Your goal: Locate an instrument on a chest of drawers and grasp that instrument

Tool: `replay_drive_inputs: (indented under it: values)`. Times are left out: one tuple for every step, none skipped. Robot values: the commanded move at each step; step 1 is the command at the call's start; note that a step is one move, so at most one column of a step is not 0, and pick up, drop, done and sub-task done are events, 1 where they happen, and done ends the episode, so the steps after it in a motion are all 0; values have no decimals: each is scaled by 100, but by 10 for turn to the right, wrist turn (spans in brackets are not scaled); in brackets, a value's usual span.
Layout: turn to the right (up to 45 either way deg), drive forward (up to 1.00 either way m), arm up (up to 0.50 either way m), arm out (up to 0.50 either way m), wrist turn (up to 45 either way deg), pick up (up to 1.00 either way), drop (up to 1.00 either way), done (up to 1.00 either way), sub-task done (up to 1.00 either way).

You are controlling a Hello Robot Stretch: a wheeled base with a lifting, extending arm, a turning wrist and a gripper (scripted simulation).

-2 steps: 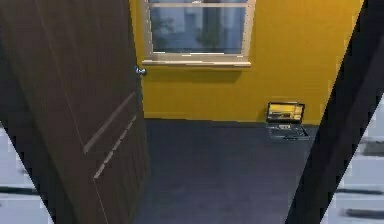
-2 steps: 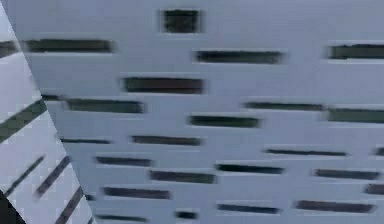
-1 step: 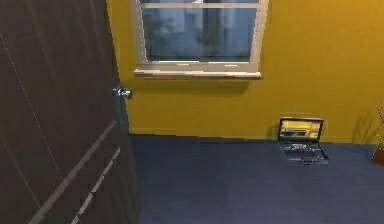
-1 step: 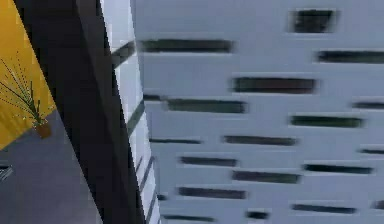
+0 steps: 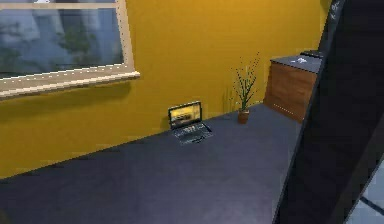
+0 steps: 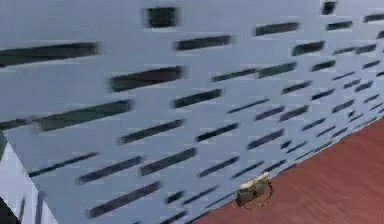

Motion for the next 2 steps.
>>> replay_drive_inputs:
  values:
    - [0,70,0,0,0,0,0,0,0]
    - [450,0,0,0,0,0,0,0,0]
